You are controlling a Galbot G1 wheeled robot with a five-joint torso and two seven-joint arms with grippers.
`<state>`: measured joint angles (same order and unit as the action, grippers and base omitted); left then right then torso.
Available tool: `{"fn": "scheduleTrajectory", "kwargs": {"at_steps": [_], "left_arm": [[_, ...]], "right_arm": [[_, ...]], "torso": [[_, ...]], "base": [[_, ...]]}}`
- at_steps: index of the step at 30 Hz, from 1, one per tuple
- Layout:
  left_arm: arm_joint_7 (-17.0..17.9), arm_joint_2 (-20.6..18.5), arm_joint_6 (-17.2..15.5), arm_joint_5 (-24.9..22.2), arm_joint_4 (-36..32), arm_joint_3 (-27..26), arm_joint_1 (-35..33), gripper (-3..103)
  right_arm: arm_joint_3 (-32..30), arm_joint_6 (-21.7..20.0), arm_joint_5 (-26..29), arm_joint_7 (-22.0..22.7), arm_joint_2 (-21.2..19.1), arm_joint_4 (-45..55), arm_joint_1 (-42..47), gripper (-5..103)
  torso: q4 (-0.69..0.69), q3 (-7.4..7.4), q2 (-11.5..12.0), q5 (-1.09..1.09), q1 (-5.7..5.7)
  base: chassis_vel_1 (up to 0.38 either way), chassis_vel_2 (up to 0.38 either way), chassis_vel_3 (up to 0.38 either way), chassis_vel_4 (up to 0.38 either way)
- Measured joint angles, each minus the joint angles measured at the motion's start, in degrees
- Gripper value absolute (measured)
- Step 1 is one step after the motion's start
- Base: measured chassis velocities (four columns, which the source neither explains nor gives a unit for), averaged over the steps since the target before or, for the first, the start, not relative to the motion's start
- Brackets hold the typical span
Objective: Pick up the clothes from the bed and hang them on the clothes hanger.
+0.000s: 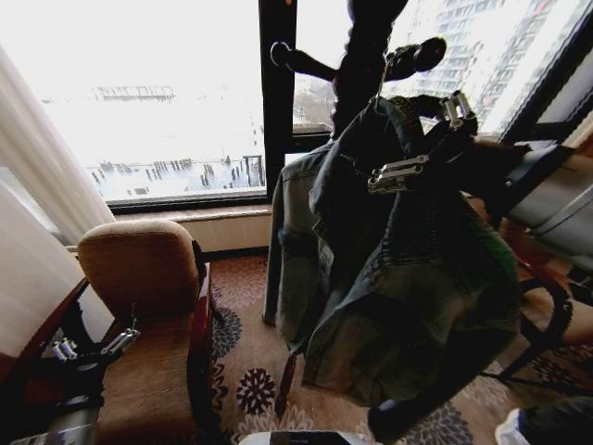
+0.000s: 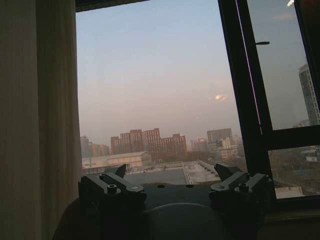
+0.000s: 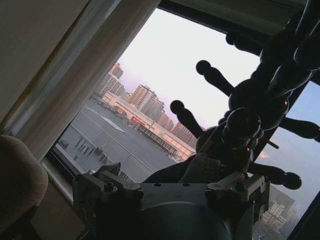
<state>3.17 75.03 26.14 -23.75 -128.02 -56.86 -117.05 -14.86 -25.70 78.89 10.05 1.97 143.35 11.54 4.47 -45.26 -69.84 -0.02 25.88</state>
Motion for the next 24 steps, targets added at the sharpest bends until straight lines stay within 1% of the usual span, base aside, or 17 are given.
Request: {"fn": "scheduleTrajectory", "kwargs": {"at_steps": [3, 7, 9, 12, 13, 15, 17, 18, 19, 20, 21, 22, 24], "left_arm": [[0.0, 0.0, 0.0, 0.0, 0.0, 0.0, 0.0, 100], [0.0, 0.0, 0.0, 0.0, 0.0, 0.0, 0.0, 100], [0.0, 0.0, 0.0, 0.0, 0.0, 0.0, 0.0, 100], [0.0, 0.0, 0.0, 0.0, 0.0, 0.0, 0.0, 100], [0.0, 0.0, 0.0, 0.0, 0.0, 0.0, 0.0, 100], [0.0, 0.0, 0.0, 0.0, 0.0, 0.0, 0.0, 100], [0.0, 0.0, 0.0, 0.0, 0.0, 0.0, 0.0, 100], [0.0, 0.0, 0.0, 0.0, 0.0, 0.0, 0.0, 100], [0.0, 0.0, 0.0, 0.0, 0.0, 0.0, 0.0, 100], [0.0, 0.0, 0.0, 0.0, 0.0, 0.0, 0.0, 100], [0.0, 0.0, 0.0, 0.0, 0.0, 0.0, 0.0, 100], [0.0, 0.0, 0.0, 0.0, 0.0, 0.0, 0.0, 100], [0.0, 0.0, 0.0, 0.0, 0.0, 0.0, 0.0, 100]], "right_arm": [[0.2, 0.4, 0.2, 0.5, 0.3, 0.0, 0.4, 100], [0.0, 1.7, 1.4, -0.1, -0.1, 0.0, -0.6, 100], [-0.3, 2.5, 2.1, -0.4, -0.5, 0.0, -2.0, 100], [-0.2, 3.0, 5.2, -0.8, -1.7, 0.0, -5.5, 100], [-0.2, 3.0, 5.2, -0.8, -1.7, 0.0, -5.5, 100], [-0.1, 3.5, 13.4, -0.9, -3.1, 0.0, -11.0, 100], [-0.1, 3.8, 21.9, 0.0, -4.0, 0.0, -14.9, 100], [-0.1, 3.8, 21.9, 0.0, -4.0, 0.0, -14.9, 100], [0.1, 4.2, 26.3, 1.4, -4.2, 0.0, -16.0, 100], [0.1, 4.6, 28.7, 3.0, -3.8, 0.0, -15.9, 100], [0.2, 5.4, 31.2, 5.7, -2.8, 0.0, -14.9, 100], [0.2, 5.4, 31.2, 5.7, -2.8, 0.0, -14.9, 100], [0.7, 7.9, 35.2, 11.3, 0.0, 0.0, -11.5, 100]], "torso": [[-0.01, 0.0, 0.0, 0.03, 0.0], [0.0, -0.01, 0.0, 0.03, 0.01], [-0.01, 0.0, 0.0, 0.01, 0.01], [0.0, -0.01, 0.0, 0.0, 0.0], [0.0, -0.01, 0.0, 0.0, 0.0], [-0.01, 0.0, 0.0, -0.01, 0.0], [0.02, 0.0, 0.0, 0.0, 0.0], [0.02, 0.0, 0.0, 0.0, 0.0], [0.04, 0.0, 0.0, 0.0, 0.0], [0.03, 0.0, 0.0, 0.0, 0.0], [0.03, 0.0, 0.0, 0.0, -0.01], [0.03, 0.0, 0.0, 0.0, -0.01], [-0.04, 0.0, 0.0, 0.0, -0.01]], "base": [[0.0, 0.0, 0.0, 0.0], [0.0, 0.0, 0.0, 0.0], [0.0, 0.0, 0.0, 0.0], [0.0, 0.0, 0.0, 0.0], [0.0, 0.0, 0.0, 0.0], [0.0, 0.0, 0.0, 0.0], [0.0, 0.0, 0.0, 0.0], [0.0, 0.0, 0.0, 0.0], [0.0, 0.0, 0.0, 0.0], [0.0, 0.0, 0.0, 0.0], [0.0, 0.0, 0.0, 0.0], [0.0, 0.0, 0.0, 0.0], [0.0, 0.0, 0.0, 0.0]]}}
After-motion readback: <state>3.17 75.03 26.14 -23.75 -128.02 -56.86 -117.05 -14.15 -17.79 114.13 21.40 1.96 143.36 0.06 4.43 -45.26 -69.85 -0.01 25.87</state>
